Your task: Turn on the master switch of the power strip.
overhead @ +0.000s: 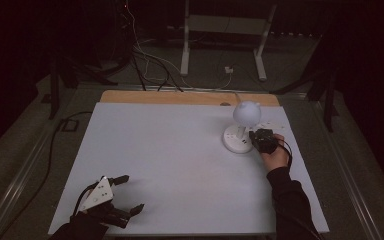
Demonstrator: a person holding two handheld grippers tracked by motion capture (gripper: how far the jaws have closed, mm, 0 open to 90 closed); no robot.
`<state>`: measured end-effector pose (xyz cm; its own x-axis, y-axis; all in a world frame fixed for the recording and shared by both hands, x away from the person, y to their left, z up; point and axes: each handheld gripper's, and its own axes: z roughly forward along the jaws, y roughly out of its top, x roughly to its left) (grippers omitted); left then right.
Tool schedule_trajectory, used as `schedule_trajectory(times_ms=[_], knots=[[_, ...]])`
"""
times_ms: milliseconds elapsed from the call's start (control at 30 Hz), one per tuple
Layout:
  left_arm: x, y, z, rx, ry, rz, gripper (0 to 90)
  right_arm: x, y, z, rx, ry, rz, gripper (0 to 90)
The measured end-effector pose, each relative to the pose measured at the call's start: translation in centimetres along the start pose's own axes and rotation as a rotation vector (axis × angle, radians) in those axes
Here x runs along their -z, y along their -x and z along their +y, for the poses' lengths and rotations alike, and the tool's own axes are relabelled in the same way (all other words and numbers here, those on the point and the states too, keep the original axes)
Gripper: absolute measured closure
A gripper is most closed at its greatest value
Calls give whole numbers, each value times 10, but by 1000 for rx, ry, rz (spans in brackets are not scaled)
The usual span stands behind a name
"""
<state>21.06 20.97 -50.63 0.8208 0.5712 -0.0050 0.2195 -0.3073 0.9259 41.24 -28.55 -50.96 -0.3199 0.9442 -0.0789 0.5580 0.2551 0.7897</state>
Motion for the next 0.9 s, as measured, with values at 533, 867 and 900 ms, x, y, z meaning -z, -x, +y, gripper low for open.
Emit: schedule_trajectory(times_ms=[533,867,900], knots=[[0,0,0,0,4,-4,2,-1,-2,-3,7,12,-16,900],[-1,-1,0,1,0,3,3,0,-6,-1,63,-3,-37,900],[-1,-1,0,2,1,2,3,0,-6,-1,61,2,-28,900]])
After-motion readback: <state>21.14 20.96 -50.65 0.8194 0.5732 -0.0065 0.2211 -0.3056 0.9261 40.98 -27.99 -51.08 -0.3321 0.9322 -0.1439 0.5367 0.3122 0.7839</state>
